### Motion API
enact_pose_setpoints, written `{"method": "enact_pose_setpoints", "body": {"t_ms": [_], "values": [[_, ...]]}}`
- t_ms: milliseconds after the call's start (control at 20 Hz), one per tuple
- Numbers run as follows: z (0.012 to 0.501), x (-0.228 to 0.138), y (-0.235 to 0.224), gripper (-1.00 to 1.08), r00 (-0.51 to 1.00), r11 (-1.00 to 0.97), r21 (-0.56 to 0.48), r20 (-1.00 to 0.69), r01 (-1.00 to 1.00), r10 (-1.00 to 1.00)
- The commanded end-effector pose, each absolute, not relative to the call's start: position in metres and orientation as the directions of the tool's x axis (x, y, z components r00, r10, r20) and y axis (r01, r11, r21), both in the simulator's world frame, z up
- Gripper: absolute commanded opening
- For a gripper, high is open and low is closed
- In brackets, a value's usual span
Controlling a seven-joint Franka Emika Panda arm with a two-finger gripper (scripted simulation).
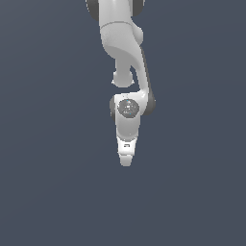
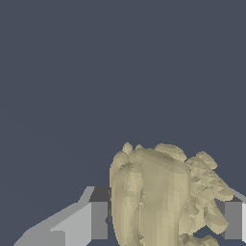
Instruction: Pick up the object and move it to a goal position.
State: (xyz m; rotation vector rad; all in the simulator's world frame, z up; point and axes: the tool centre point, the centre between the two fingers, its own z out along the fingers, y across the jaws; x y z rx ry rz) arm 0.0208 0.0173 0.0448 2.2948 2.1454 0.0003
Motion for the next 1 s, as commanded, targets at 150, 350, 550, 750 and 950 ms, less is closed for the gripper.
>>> {"method": "enact_pose_setpoints", "body": {"t_ms": [150, 350, 550, 750, 950], "values": [[0.044, 0.021, 0.017, -1.00, 0.067, -0.067, 0.000, 0.000, 0.998, 0.998], [0.044, 0.021, 0.017, -1.00, 0.067, -0.067, 0.000, 0.000, 0.998, 0.998], [0.045, 0.022, 0.016, -1.00, 0.068, -0.068, 0.001, 0.000, 0.998, 0.998], [0.053, 0.027, 0.008, -1.00, 0.068, -0.068, 0.001, 0.000, 0.998, 0.998], [0.069, 0.037, -0.007, -1.00, 0.067, -0.067, 0.001, 0.001, 0.998, 0.998]]}}
